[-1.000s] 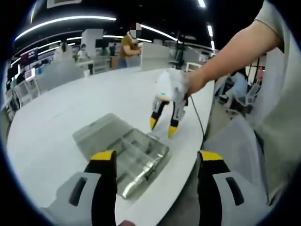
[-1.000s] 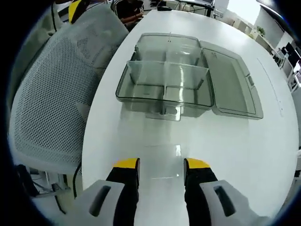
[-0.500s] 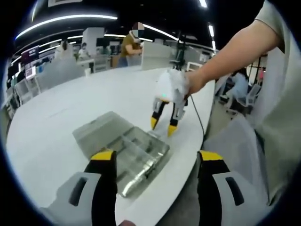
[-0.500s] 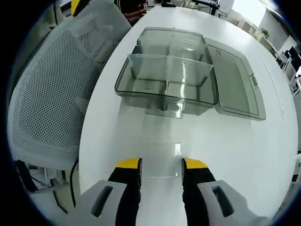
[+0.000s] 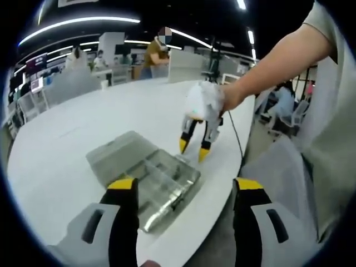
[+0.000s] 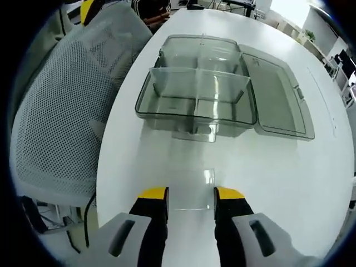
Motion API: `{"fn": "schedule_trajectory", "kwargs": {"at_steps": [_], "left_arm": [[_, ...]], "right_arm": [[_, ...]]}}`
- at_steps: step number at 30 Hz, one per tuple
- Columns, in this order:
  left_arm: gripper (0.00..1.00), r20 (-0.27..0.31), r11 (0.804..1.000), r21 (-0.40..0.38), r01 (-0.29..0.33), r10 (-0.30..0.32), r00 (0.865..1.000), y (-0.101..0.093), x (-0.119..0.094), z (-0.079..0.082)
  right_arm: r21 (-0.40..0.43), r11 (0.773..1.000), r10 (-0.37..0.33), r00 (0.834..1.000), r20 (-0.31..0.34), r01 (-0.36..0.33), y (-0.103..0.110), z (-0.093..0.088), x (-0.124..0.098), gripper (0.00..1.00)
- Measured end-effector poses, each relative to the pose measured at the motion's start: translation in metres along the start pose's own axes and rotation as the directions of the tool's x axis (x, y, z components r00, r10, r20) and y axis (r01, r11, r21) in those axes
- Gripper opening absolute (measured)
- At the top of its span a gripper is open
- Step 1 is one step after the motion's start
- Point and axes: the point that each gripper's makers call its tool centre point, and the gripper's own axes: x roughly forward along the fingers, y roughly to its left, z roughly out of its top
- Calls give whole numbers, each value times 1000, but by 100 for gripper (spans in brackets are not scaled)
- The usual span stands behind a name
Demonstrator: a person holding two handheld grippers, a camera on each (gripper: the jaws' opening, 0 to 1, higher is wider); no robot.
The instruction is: Insert the divider into the dual guide fixture by aligning both edges with the guide slots and pushing it downward to the bottom, including one-sided entry, uneven engagement, binding, and posture correction.
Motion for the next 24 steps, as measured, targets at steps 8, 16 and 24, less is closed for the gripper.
{"fn": "schedule_trajectory", "kwargs": {"at_steps": [8,16,24], "left_arm": [[67,3,1000,-2,-2,2,1000,1,-1,-1],[67,4,1000,-1,1,-1,1000,0,0,0],[66,6,1000,-3,6,-6,1000,-2,2,2]], "right_arm": [[39,999,-1,1000,12,0,-1,2,-3,27],[87,996,-1,1000,17,0,2,-1,-8,27],[111,994,-15,1000,24,12,6,1,-16,27]]}}
